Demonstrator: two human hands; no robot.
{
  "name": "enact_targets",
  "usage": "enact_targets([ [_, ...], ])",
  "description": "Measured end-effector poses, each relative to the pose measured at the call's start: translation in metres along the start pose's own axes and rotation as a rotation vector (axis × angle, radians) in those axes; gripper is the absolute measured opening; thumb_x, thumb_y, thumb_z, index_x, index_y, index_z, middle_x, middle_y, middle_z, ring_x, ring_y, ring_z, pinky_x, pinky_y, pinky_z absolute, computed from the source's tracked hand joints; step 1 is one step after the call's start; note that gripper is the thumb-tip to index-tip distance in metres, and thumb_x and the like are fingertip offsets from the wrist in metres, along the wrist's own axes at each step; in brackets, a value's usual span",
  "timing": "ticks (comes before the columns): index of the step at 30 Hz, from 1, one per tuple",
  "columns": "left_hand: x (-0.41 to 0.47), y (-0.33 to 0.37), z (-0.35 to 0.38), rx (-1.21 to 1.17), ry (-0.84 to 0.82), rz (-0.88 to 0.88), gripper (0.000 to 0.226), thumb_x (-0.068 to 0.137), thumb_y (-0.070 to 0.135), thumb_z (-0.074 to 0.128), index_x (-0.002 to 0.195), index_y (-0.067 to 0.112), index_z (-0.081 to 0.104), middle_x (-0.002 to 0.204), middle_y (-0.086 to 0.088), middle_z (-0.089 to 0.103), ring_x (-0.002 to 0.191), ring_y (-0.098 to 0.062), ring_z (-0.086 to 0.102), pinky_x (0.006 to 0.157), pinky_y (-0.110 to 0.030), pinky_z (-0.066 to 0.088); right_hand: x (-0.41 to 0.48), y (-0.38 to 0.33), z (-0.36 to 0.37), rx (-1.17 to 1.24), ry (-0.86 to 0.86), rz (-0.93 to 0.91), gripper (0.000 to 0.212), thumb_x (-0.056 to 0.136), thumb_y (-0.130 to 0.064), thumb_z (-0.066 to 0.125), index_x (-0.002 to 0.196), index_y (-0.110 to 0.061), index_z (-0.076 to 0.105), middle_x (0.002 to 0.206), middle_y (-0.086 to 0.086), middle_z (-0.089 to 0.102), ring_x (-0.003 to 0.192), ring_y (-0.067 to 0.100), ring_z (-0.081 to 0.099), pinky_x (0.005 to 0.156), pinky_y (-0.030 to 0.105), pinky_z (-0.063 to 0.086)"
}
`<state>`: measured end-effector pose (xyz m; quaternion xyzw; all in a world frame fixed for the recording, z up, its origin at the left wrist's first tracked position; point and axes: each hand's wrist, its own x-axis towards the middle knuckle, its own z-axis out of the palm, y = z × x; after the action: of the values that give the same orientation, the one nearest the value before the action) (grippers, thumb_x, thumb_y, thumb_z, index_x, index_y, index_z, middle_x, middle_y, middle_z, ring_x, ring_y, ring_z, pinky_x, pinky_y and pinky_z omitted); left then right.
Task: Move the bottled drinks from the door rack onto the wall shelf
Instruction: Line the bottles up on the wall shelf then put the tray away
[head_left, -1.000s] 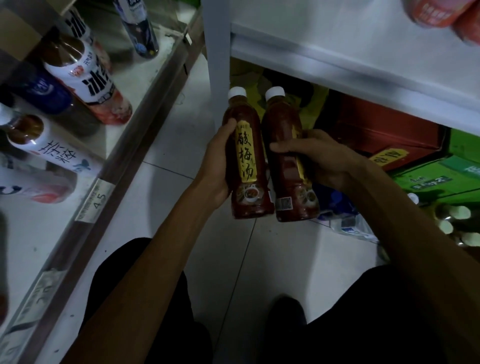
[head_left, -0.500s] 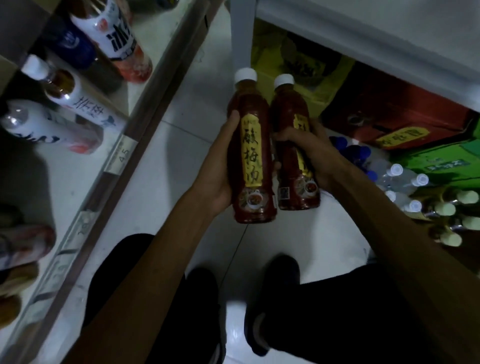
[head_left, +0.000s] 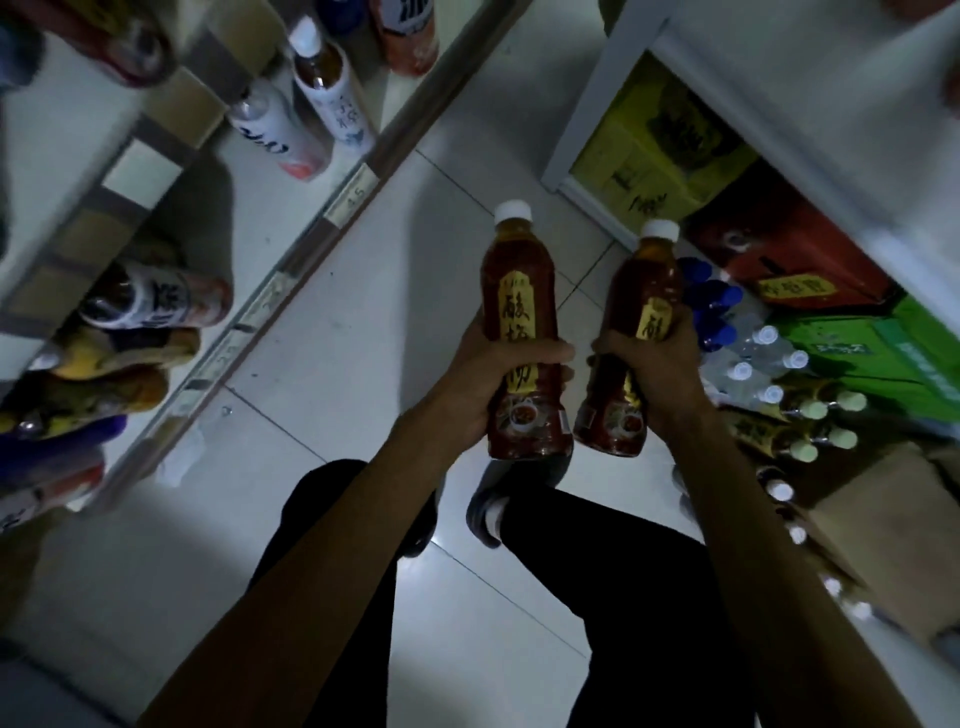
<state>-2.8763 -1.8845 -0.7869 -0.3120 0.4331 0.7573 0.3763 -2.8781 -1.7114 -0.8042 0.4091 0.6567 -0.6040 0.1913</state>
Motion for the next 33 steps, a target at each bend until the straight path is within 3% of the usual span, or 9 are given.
enact_targets([
  [5,-0.065,0.028,0.03,0.106,0.069,0.055,0.086,0.041,0.003,0.08,0.122,0.004,0.051,0.096,-0.019,0.064,0.081,-0.033,0.066,0.072,-0.044,0.058,-0.068,-0.049,0.002,-0.178,-0.035,-0.137,0.067,0.07,0.01,0.075,0.119,-0.014,0.038,0.093,-0.002,0.054,0.075,0.008,0.058,0.058,0.024,0.049],
  [10,-0.133,0.074,0.064,0.179,0.077,0.152,0.083,0.042,0.003,0.076,0.121,0.009,0.051,0.102,-0.02,0.063,0.096,-0.041,0.064,0.079,-0.047,0.057,-0.135,-0.107,-0.001,-0.146,-0.017,-0.24,0.066,0.071,0.01,0.076,0.119,-0.014,0.038,0.092,-0.007,0.053,0.073,-0.001,0.055,0.05,0.009,0.046],
  [15,-0.206,0.121,0.097,0.253,0.094,0.231,0.098,0.026,0.016,0.077,0.12,0.001,0.053,0.096,-0.02,0.064,0.088,-0.04,0.065,0.07,-0.042,0.057,-0.205,-0.164,-0.015,-0.147,-0.006,-0.321,0.076,0.068,0.006,0.079,0.129,-0.011,0.037,0.097,-0.002,0.054,0.081,0.01,0.059,0.062,0.026,0.053],
  [18,-0.25,0.142,0.119,0.264,0.051,0.269,0.093,0.03,0.01,0.078,0.119,0.001,0.054,0.09,-0.018,0.065,0.078,-0.033,0.065,0.064,-0.037,0.057,-0.248,-0.196,-0.025,-0.115,-0.009,-0.39,0.075,0.067,0.005,0.08,0.126,-0.011,0.037,0.107,0.009,0.057,0.089,0.023,0.062,0.071,0.035,0.057],
  [21,-0.286,0.16,0.142,0.293,0.005,0.315,0.076,0.044,-0.003,0.076,0.118,0.003,0.055,0.083,-0.008,0.068,0.073,-0.021,0.067,0.059,-0.03,0.055,-0.287,-0.228,-0.038,-0.113,0.004,-0.481,0.068,0.067,0.007,0.081,0.116,-0.013,0.037,0.097,-0.002,0.054,0.082,0.005,0.059,0.062,0.016,0.053],
  [23,-0.306,0.168,0.156,0.3,-0.028,0.352,0.065,0.054,-0.012,0.075,0.113,0.007,0.057,0.077,-0.002,0.068,0.07,-0.017,0.067,0.057,-0.028,0.055,-0.307,-0.246,-0.048,-0.115,0.014,-0.521,0.067,0.066,0.007,0.081,0.114,-0.012,0.038,0.095,-0.007,0.053,0.076,-0.006,0.058,0.06,0.013,0.049],
  [26,-0.336,0.182,0.179,0.313,-0.026,0.437,0.058,0.067,-0.02,0.069,0.118,0.004,0.056,0.082,-0.007,0.068,0.074,-0.022,0.067,0.06,-0.031,0.056,-0.337,-0.274,-0.066,-0.111,0.024,-0.578,0.069,0.065,0.007,0.082,0.114,-0.015,0.038,0.096,-0.007,0.055,0.075,-0.008,0.059,0.06,0.011,0.048],
  [30,-0.378,0.197,0.212,0.314,-0.031,0.524,0.052,0.069,-0.02,0.067,0.112,0.007,0.059,0.087,-0.011,0.067,0.077,-0.023,0.067,0.063,-0.033,0.058,-0.38,-0.309,-0.085,-0.137,0.043,-0.664,0.071,0.067,0.001,0.083,0.117,-0.017,0.035,0.094,-0.018,0.048,0.073,-0.018,0.052,0.056,-0.001,0.039],
  [33,-0.409,0.212,0.23,0.325,-0.033,0.599,0.062,0.069,-0.017,0.071,0.124,0.007,0.055,0.093,-0.01,0.068,0.083,-0.024,0.067,0.065,-0.035,0.057,-0.41,-0.337,-0.095,-0.177,0.032,-0.711,0.076,0.066,-0.005,0.083,0.125,-0.014,0.036,0.095,-0.016,0.048,0.08,-0.008,0.051,0.061,0.01,0.043],
])
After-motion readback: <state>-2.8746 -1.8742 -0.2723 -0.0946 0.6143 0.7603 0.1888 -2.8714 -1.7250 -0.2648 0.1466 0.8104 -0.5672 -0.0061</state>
